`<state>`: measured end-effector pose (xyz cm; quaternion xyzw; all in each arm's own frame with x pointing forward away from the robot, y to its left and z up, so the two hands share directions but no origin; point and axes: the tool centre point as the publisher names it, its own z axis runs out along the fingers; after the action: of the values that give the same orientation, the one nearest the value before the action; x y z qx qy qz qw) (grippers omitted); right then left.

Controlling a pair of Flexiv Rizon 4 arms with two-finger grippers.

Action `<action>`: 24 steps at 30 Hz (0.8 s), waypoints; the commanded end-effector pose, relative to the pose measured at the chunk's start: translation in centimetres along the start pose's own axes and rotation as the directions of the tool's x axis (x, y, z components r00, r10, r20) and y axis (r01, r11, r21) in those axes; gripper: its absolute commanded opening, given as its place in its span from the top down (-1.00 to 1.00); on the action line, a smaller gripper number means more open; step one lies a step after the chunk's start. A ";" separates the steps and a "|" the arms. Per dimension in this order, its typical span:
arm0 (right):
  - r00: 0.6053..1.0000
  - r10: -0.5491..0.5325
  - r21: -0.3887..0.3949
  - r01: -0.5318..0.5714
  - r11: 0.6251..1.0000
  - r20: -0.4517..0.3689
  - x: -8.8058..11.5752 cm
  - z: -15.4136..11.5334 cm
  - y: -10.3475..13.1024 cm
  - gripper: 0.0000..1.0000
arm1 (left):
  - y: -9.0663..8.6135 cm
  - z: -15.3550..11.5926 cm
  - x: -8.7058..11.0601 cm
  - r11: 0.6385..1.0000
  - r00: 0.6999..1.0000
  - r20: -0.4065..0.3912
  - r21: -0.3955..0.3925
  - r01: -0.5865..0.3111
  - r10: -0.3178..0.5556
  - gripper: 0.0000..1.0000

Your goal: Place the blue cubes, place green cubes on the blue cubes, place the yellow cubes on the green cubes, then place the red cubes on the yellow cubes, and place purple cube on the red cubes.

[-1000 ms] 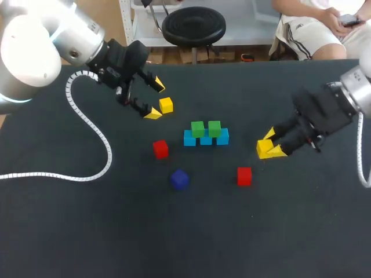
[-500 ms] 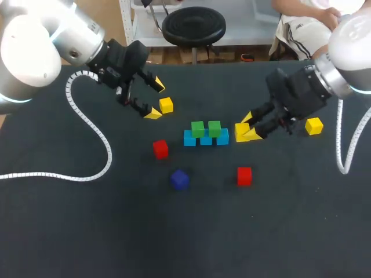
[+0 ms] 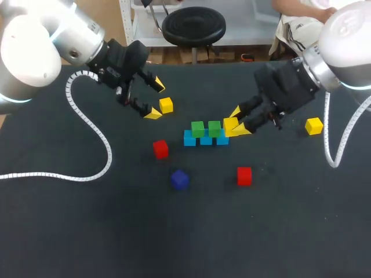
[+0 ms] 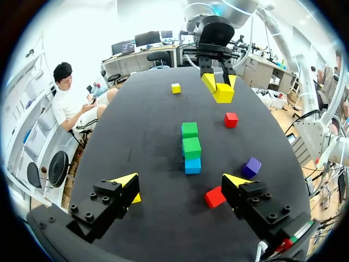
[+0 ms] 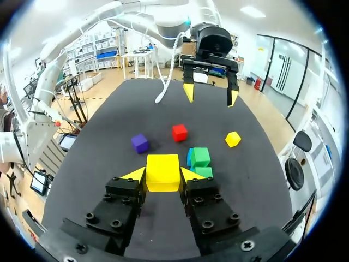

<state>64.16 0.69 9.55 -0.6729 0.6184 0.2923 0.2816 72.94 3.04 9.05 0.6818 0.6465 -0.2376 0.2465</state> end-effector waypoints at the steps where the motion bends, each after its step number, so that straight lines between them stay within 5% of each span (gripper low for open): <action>1: 1.000 0.000 -0.002 0.000 1.000 0.001 0.0 0.0 -0.1 1.00 | 0.1 0.0 0.0 1.000 1.000 0.000 0.001 -0.001 0.001 -1.00; 24: 0.999 0.028 -0.003 -0.028 1.000 -0.016 -0.6 0.1 -0.6 1.00 | 0.1 0.0 0.0 1.000 1.000 0.000 0.001 -0.001 0.001 -1.00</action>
<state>64.42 0.79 9.73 -0.6667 0.6247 0.2944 0.2805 72.94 3.05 9.05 0.6818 0.6465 -0.2376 0.2465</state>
